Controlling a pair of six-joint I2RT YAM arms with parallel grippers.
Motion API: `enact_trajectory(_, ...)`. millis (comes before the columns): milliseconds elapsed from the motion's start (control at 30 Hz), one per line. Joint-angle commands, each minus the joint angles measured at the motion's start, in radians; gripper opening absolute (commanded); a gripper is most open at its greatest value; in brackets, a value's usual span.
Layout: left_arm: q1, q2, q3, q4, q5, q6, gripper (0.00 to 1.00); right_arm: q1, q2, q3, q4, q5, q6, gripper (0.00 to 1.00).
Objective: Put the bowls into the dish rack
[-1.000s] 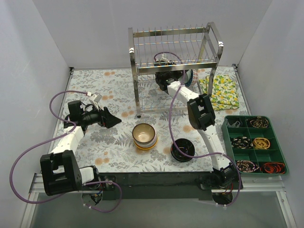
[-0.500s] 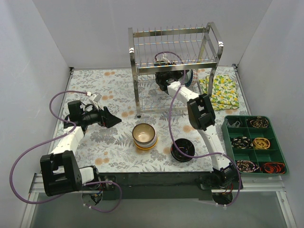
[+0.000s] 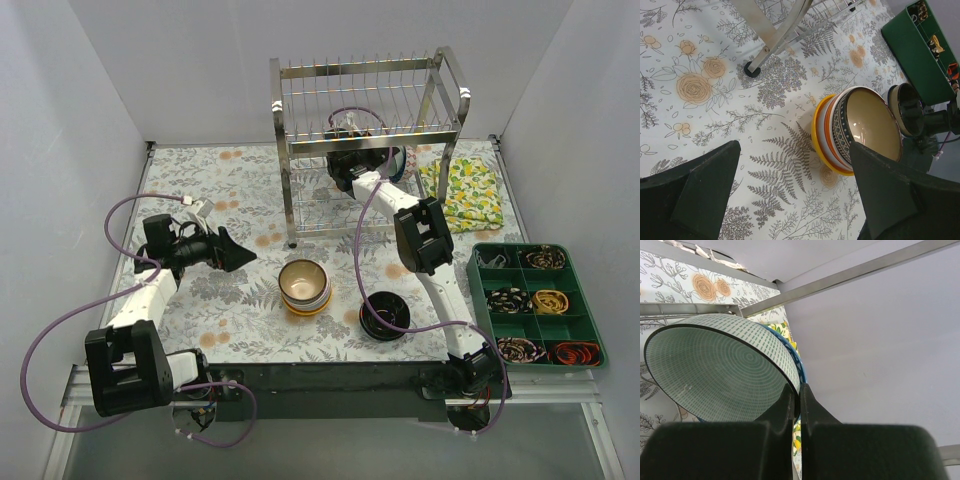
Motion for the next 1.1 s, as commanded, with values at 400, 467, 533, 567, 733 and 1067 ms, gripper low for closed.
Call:
enact_trajectory(400, -0.003, -0.029, -0.022, 0.018, 0.015, -0.005, 0.93, -0.05, 0.078, 0.054, -0.057, 0.093, 0.042, 0.01)
enact_trajectory(467, -0.004, -0.03, -0.023, 0.018, 0.013, -0.005, 0.94, -0.056, 0.083, 0.042, -0.047, 0.094, 0.032, 0.01)
enact_trajectory(533, -0.006, -0.029, -0.023, 0.016, 0.015, -0.005, 0.94, -0.056, 0.095, 0.043, -0.046, 0.099, 0.031, 0.01)
enact_trajectory(567, -0.004, -0.029, -0.025, 0.013, 0.013, -0.005, 0.94, -0.056, 0.099, 0.054, -0.04, 0.099, 0.031, 0.01)
enact_trajectory(733, -0.007, -0.018, -0.02, 0.015, 0.013, -0.005, 0.94, -0.047, 0.112, 0.054, -0.015, 0.1, 0.009, 0.01)
enact_trajectory(1067, -0.007, -0.01, -0.011, 0.038, 0.016, -0.006, 0.95, -0.004, 0.044, 0.032, 0.048, 0.09, -0.037, 0.45)
